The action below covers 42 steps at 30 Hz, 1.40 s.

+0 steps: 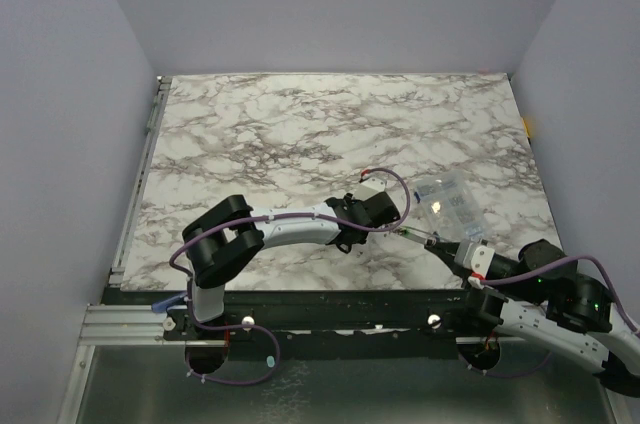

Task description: Put the keys on the keyring

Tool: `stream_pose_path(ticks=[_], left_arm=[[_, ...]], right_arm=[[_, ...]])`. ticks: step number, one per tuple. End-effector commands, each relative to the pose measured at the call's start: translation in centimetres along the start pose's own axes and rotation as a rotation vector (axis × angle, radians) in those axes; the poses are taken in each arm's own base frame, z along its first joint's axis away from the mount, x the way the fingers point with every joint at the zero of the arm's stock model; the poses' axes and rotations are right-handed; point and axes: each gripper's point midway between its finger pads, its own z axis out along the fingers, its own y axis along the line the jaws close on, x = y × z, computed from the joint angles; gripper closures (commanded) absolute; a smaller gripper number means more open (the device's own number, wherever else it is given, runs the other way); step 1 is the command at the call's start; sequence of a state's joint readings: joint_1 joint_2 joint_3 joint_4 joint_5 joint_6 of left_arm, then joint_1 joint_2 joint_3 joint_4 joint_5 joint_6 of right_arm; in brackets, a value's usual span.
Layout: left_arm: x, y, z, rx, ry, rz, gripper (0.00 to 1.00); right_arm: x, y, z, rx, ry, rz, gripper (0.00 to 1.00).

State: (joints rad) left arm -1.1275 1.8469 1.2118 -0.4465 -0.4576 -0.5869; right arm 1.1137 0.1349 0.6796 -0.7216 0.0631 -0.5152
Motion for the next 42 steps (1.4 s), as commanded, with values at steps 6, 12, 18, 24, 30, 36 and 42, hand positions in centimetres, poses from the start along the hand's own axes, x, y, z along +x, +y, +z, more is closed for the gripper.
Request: stream_pose_path(ticks=[6,12,18,24,30,36,42], left_arm=[[0.7,0.9,0.5,-0.078,0.007,-0.011,0.67],[1.0,0.5,0.8,-0.063,0.020,-0.001,0.69],[1.6,-0.4,1.3,-0.025,0.053,0.008,0.69],[1.2,-0.7,0.8,-0.009,0.044,0.007,0.63],[2.0,-0.3,1.3,-0.029,0.059,0.022,0.77],[2.3,0.1,1.6,-0.047,0.059,0.029,1.00],[1.4,0.5,0.5,-0.044,0.029,0.032,1.00]], right_arm=[[-0.1,-0.4,-0.2,0.018,-0.005,0.002,0.98],[0.1,-0.2,0.0,0.011,0.002,-0.006,0.98],[0.0,-0.2,-0.2,0.011,0.004,0.000,0.98],[-0.1,-0.3,-0.2,0.008,0.005,0.004,0.98],[-0.2,-0.2,-0.1,0.006,0.006,0.005,0.98],[-0.2,-0.2,-0.1,0.003,0.007,0.006,0.98],[-0.5,-0.2,0.3,-0.003,0.006,0.006,0.98]])
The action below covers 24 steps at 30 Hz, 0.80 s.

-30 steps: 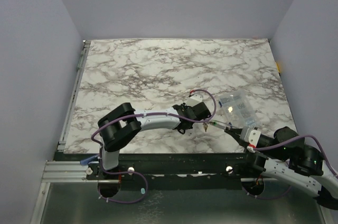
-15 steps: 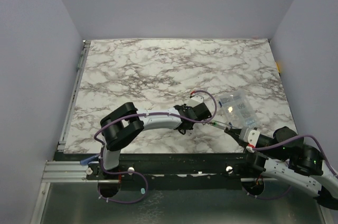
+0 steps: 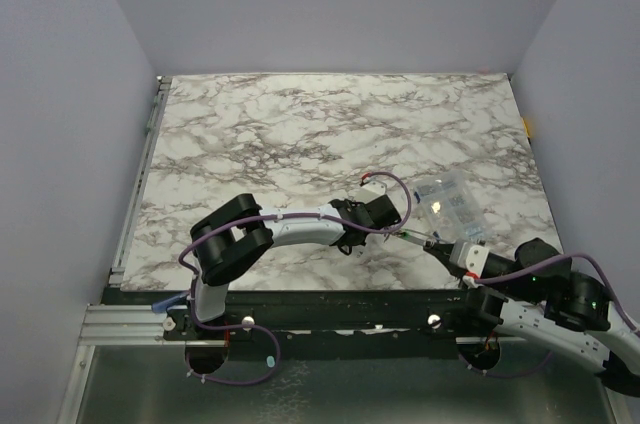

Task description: Put the keys on the keyring

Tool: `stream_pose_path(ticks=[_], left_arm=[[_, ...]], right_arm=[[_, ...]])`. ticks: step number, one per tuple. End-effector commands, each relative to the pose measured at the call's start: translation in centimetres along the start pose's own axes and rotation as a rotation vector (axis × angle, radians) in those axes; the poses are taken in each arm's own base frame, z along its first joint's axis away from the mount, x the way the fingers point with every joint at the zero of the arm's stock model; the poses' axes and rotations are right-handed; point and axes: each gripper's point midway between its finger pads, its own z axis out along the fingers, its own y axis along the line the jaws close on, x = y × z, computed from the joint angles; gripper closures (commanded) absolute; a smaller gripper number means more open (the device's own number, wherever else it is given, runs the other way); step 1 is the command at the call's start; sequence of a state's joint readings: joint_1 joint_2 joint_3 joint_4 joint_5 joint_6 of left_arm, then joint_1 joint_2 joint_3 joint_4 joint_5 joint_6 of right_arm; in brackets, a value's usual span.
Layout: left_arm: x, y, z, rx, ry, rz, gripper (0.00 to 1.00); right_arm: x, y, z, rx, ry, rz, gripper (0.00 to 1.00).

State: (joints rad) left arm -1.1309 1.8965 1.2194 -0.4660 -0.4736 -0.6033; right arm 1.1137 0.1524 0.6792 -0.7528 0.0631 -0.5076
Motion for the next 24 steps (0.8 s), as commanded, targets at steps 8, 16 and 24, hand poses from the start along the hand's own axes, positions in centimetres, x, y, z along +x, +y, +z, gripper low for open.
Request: stream_pose_path(ticks=[8,16,24], left_arm=[[-1.1,2.2,-4.7,0.044,-0.078,0.012,1.00],[-3.0,5.4,-11.7,0.129,-0.184,-0.059,1.00],[-5.1,9.6,-20.7,0.197,-0.287,-0.101,1.00]], right_arm=[[-3.1,-2.4,0.7,0.108,-0.112,0.042,0.98],[-6.5,-3.5,3.1,0.147,-0.246,0.091,0.99],[-9.4,-4.8,6.2,0.217,-0.382,0.088,0.99]])
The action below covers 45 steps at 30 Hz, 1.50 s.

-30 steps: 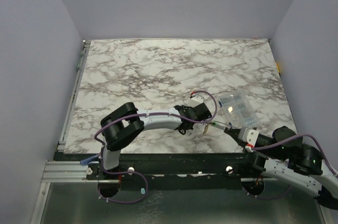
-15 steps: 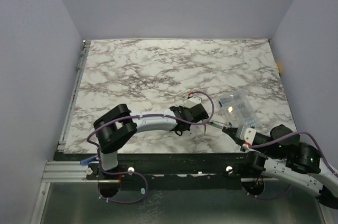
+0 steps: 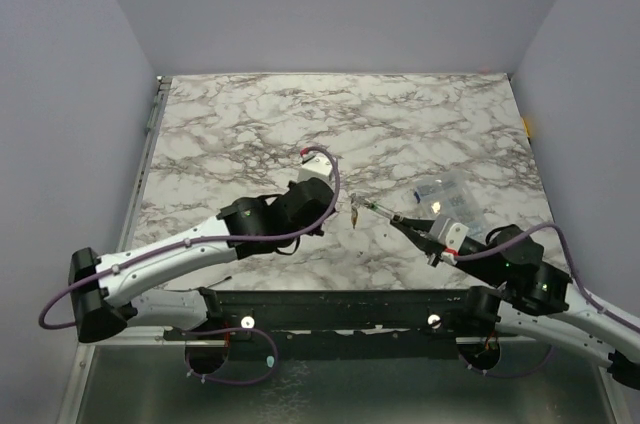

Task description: Put the keys on the keyring

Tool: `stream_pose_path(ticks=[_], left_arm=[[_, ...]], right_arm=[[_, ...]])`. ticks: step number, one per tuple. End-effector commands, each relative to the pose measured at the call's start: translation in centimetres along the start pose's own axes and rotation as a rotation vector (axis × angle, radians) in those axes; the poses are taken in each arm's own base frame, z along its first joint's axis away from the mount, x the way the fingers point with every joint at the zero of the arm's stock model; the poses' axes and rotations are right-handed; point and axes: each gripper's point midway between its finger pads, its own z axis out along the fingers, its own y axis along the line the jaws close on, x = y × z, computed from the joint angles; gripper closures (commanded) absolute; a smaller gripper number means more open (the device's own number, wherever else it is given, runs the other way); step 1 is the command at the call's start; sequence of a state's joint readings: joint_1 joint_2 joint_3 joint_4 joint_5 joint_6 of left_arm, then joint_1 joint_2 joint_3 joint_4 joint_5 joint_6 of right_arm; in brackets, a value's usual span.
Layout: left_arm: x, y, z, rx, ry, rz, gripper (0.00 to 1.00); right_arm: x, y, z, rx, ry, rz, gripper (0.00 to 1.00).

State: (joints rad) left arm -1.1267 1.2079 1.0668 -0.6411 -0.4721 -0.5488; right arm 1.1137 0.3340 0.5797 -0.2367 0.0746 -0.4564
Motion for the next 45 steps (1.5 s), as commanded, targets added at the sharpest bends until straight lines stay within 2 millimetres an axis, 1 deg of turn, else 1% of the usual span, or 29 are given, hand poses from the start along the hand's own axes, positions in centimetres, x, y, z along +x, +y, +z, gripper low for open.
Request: stream_pose_path(ticks=[1,3,4,6,8,11,14,18,21,23,24,25,29,31,34,38,42,45], left_arm=[[-3.0,1.4,-5.7,0.048,-0.045,-0.002,1.00],[-4.3,1.8,-7.7,0.062,-0.076,-0.014,1.00],[-5.6,1.9,-9.0,0.077,-0.101,-0.023,1.00],[-7.0,1.9,-10.7,0.094,-0.112,-0.014,1.00],[-8.0,1.5,-12.0,0.121,-0.094,0.019,1.00],[-8.5,0.9,-13.1,0.140,-0.037,0.070,1.00],[-8.6,1.1,-13.6,0.125,-0.001,0.105,1.00],[-8.1,0.8,-13.8,0.150,0.032,0.134,1.00],[-7.6,0.1,-13.7,0.192,0.050,0.161,1.00],[-7.2,-0.5,-13.4,0.227,0.056,0.185,1.00],[-7.2,-0.9,-13.3,0.250,0.052,0.197,1.00],[-7.2,-1.4,-13.2,0.277,0.045,0.206,1.00],[-7.2,-2.9,-13.3,0.386,-0.002,0.248,1.00],[-7.3,-3.0,-13.2,0.396,-0.029,0.269,1.00],[-7.3,-2.9,-12.9,0.395,-0.045,0.295,1.00],[-7.5,-3.5,-12.8,0.422,-0.060,0.300,1.00],[-8.0,-4.1,-13.3,0.464,-0.105,0.281,1.00],[-8.1,-4.2,-13.2,0.466,-0.110,0.261,1.00]], right_arm=[[-4.4,-1.9,2.3,0.102,-0.207,0.027,0.99],[-5.1,-2.1,3.6,0.125,-0.251,0.030,0.99],[-5.3,-2.3,4.3,0.139,-0.273,0.027,0.99],[-5.8,-2.3,5.7,0.154,-0.319,-0.006,0.99],[-5.9,-1.9,7.2,0.153,-0.347,-0.059,0.99],[-6.1,-1.7,9.0,0.174,-0.394,-0.139,0.99],[-6.1,-1.4,10.2,0.189,-0.438,-0.186,0.99],[-5.5,0.4,11.5,0.122,-0.456,-0.237,0.99],[-4.9,1.4,11.6,0.082,-0.455,-0.274,0.99],[-4.9,1.9,11.5,0.056,-0.455,-0.303,0.99],[-4.6,2.2,11.5,0.033,-0.443,-0.328,0.99],[-4.0,2.8,11.6,-0.003,-0.414,-0.350,0.99],[-3.5,4.0,11.0,-0.079,-0.396,-0.386,0.99],[-3.7,4.2,10.6,-0.090,-0.410,-0.384,0.99],[-4.4,4.2,10.0,-0.088,-0.446,-0.347,0.99],[-5.5,4.1,9.7,-0.081,-0.496,-0.247,0.99],[-5.3,4.4,9.6,-0.089,-0.500,-0.216,0.99],[-5.1,4.1,9.8,-0.073,-0.493,-0.216,0.99]])
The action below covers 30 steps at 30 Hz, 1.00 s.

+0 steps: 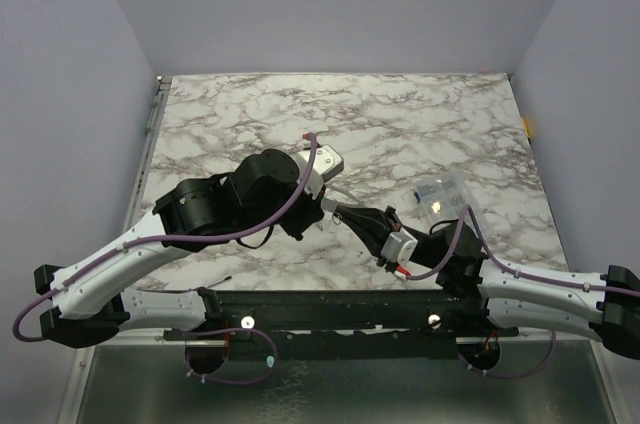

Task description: Put the keys on the keyring

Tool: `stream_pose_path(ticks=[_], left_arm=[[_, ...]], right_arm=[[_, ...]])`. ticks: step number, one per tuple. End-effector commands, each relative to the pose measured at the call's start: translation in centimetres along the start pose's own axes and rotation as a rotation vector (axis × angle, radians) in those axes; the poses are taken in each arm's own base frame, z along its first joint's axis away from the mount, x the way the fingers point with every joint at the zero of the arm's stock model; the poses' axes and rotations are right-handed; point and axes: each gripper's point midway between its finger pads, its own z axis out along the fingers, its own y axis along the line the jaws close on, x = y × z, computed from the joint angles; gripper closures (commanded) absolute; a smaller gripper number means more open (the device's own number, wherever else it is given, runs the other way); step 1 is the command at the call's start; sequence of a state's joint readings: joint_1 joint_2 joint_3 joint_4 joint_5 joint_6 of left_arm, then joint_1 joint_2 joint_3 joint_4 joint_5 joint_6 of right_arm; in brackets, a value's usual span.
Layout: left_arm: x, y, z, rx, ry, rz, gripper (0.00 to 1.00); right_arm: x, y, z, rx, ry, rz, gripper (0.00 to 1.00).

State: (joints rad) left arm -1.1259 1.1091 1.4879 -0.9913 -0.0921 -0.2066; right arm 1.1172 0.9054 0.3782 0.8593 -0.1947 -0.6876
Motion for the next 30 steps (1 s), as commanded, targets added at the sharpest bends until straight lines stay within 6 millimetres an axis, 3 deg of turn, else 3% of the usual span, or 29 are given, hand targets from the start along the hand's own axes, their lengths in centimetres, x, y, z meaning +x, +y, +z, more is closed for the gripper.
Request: stream_pose_path(ticks=[1,14,23,30], left_arm=[[-2.3,-0.6,-0.1,0.035,-0.109,-0.011,1.00],[-3.1,0.0,0.4,-0.001,-0.174,-0.035,1.00],[-2.4,-1.3,0.8,0.073,-0.152,-0.014,1.00],[-1.8,-2.2,0.0,0.139,-0.145,0.013,1.00]], right_arm=[[-1.5,0.1,0.2,0.004,-0.072,0.029,0.99],[-0.8,0.0,0.9,-0.006,-0.016,0.003,0.99],[-1.1,-0.6,1.0,0.010,-0.017,-0.006,0.99],[-1.2,-1.0,0.6,0.024,-0.002,-0.026,0.99]])
